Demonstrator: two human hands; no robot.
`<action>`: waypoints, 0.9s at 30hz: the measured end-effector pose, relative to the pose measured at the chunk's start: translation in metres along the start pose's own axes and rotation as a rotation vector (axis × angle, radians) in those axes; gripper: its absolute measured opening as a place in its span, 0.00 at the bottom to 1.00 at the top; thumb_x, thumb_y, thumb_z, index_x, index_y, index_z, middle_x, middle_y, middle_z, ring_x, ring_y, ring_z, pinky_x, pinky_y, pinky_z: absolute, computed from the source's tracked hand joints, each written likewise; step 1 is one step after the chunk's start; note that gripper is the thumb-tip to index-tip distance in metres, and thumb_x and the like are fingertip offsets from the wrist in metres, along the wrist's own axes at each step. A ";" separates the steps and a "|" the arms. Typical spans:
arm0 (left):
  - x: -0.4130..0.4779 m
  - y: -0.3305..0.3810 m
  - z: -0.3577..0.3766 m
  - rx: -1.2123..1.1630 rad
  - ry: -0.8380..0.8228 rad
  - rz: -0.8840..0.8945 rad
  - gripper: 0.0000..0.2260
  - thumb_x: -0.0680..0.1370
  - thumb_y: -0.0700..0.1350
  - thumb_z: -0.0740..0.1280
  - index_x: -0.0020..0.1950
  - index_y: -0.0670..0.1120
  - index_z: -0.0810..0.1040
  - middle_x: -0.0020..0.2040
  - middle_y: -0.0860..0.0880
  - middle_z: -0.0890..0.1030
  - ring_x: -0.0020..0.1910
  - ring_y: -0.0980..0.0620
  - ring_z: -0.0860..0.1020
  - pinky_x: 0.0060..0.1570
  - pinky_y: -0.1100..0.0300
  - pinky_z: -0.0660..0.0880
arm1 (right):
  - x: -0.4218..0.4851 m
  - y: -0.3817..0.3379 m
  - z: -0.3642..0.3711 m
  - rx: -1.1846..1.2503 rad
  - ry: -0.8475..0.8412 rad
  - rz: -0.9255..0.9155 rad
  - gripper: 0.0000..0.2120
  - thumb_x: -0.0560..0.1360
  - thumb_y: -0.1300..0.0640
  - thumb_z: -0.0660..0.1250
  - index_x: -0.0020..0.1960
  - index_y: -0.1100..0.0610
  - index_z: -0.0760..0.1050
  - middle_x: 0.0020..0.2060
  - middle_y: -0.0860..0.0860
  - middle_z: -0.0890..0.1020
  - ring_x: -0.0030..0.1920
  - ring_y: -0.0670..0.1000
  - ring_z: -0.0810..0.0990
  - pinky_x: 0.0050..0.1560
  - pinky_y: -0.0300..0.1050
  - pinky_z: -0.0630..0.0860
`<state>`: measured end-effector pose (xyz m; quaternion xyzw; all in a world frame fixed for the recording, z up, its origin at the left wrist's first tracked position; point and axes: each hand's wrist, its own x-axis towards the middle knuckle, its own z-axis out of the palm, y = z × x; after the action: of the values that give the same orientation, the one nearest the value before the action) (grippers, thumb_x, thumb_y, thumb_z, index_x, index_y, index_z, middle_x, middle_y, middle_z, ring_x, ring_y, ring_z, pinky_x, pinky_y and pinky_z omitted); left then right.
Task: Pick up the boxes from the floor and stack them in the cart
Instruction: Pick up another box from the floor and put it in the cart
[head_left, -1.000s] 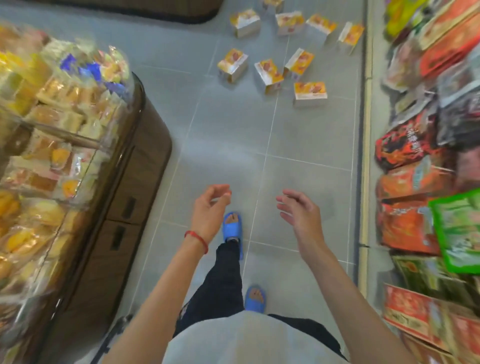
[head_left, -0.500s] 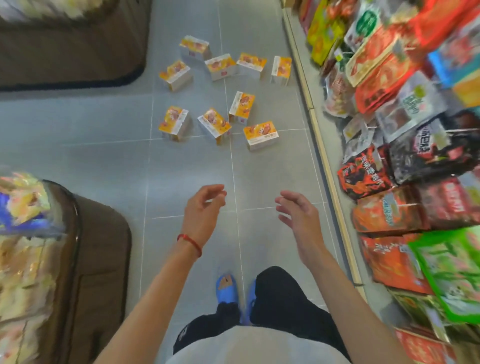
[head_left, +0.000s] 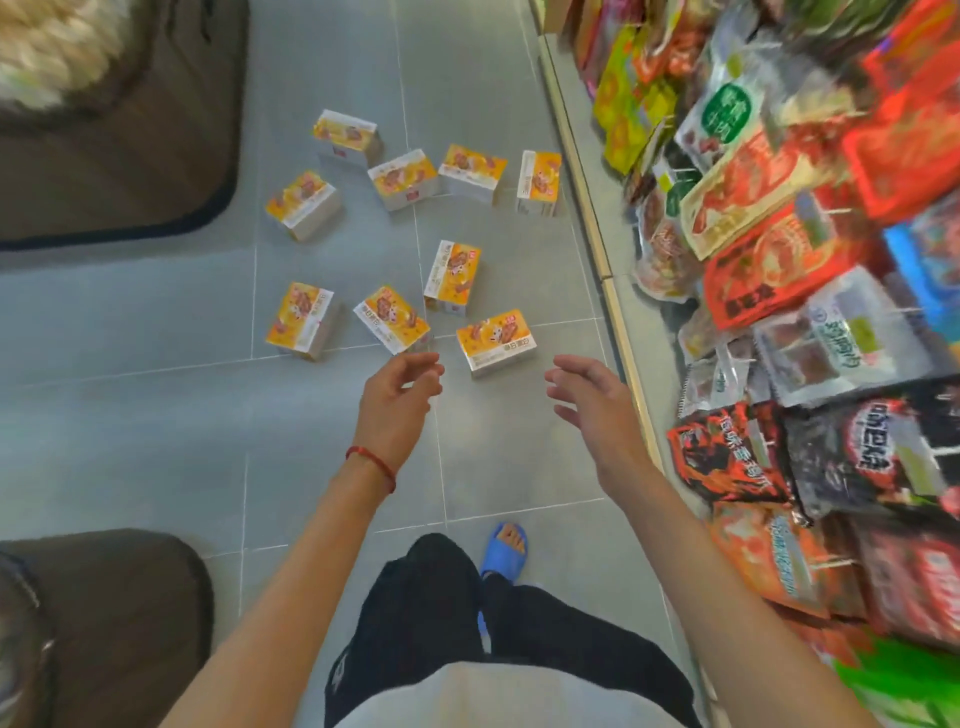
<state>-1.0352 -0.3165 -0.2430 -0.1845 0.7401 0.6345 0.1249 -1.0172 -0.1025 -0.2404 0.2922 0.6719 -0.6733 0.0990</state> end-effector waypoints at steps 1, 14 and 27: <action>0.020 0.008 0.006 -0.004 0.004 -0.006 0.10 0.81 0.39 0.64 0.54 0.54 0.79 0.55 0.49 0.83 0.52 0.49 0.82 0.50 0.57 0.75 | 0.020 -0.011 0.001 -0.013 -0.007 0.003 0.08 0.80 0.58 0.68 0.59 0.51 0.81 0.54 0.51 0.84 0.53 0.49 0.82 0.58 0.47 0.78; 0.300 0.031 0.070 -0.018 0.010 -0.221 0.08 0.81 0.40 0.66 0.57 0.49 0.80 0.54 0.48 0.83 0.47 0.55 0.82 0.48 0.59 0.74 | 0.290 -0.085 0.047 -0.099 0.032 0.128 0.06 0.80 0.59 0.68 0.56 0.53 0.81 0.46 0.46 0.84 0.49 0.48 0.82 0.57 0.48 0.78; 0.453 -0.048 0.146 -0.025 0.208 -0.493 0.08 0.80 0.38 0.66 0.57 0.44 0.81 0.54 0.44 0.82 0.48 0.51 0.79 0.56 0.54 0.75 | 0.504 -0.037 0.048 -0.303 -0.072 0.256 0.06 0.81 0.58 0.65 0.50 0.50 0.80 0.45 0.47 0.83 0.44 0.48 0.80 0.39 0.42 0.75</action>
<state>-1.4302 -0.2302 -0.4994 -0.4248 0.6740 0.5715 0.1967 -1.4573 -0.0148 -0.4784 0.3329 0.7189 -0.5565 0.2504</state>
